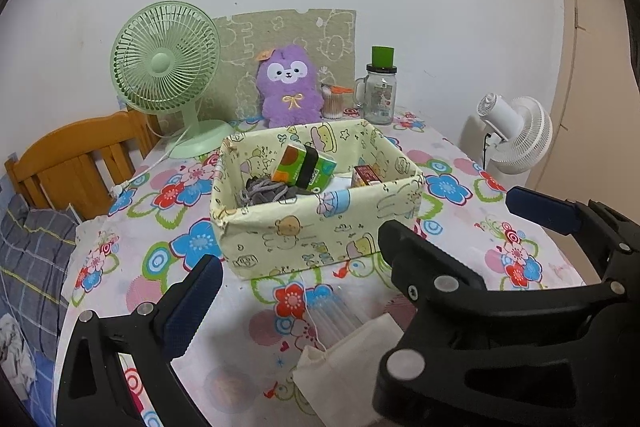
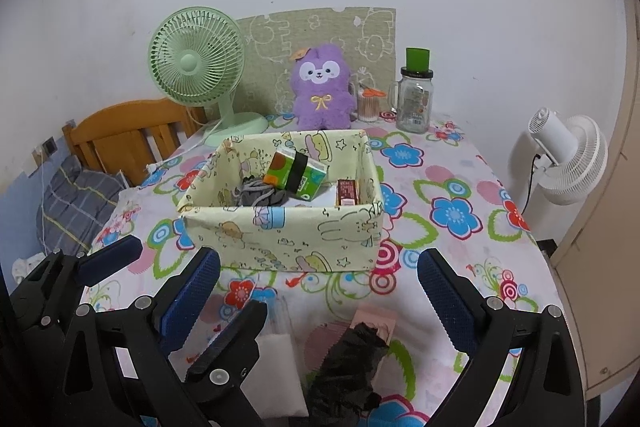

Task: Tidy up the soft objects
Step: 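Withdraw both open tools from the fabric box toward the loose items, then reach the right tool to the black wrapped bundle while the left tool reaches the white cloth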

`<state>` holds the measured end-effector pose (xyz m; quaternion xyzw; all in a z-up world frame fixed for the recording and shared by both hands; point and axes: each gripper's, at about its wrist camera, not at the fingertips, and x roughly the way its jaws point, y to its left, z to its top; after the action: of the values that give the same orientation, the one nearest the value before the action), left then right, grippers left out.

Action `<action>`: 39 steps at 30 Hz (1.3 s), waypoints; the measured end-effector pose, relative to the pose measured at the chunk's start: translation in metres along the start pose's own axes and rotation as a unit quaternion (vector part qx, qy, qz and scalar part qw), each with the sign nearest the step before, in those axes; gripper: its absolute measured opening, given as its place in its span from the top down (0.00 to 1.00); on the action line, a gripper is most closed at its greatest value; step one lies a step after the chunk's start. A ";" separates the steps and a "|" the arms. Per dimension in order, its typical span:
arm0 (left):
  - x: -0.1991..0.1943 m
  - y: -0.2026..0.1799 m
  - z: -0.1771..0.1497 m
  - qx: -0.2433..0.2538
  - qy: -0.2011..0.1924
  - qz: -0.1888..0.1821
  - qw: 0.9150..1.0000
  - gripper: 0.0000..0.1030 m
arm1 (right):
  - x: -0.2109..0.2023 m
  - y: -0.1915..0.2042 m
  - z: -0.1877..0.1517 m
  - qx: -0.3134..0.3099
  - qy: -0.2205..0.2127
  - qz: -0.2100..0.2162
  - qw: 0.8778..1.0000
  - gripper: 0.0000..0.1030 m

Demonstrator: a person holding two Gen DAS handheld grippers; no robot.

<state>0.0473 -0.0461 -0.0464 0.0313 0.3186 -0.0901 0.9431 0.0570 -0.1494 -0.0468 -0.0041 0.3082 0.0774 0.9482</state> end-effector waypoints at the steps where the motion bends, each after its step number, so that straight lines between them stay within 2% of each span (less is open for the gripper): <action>1: 0.000 0.000 -0.001 0.000 0.000 0.000 1.000 0.00 | -0.001 0.000 -0.002 0.000 -0.001 -0.001 1.000 0.00; 16: -0.003 -0.006 -0.021 -0.012 0.010 -0.014 1.000 0.00 | -0.013 -0.002 -0.024 -0.001 -0.001 0.003 1.000 0.00; 27: 0.000 -0.012 -0.037 -0.003 0.019 -0.023 1.000 0.00 | -0.012 -0.007 -0.041 -0.002 0.003 -0.005 1.000 0.00; 33: 0.006 -0.012 -0.049 0.004 0.030 -0.025 0.999 0.00 | -0.012 -0.010 -0.053 -0.004 -0.008 -0.021 1.000 0.00; 39: 0.015 -0.012 -0.060 0.005 0.044 -0.032 0.999 0.00 | -0.004 -0.015 -0.065 0.000 0.009 -0.023 1.000 0.00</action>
<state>0.0215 -0.0533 -0.1030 0.0296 0.3606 -0.1199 0.9245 0.0183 -0.1679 -0.0978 -0.0121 0.3166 0.0555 0.9469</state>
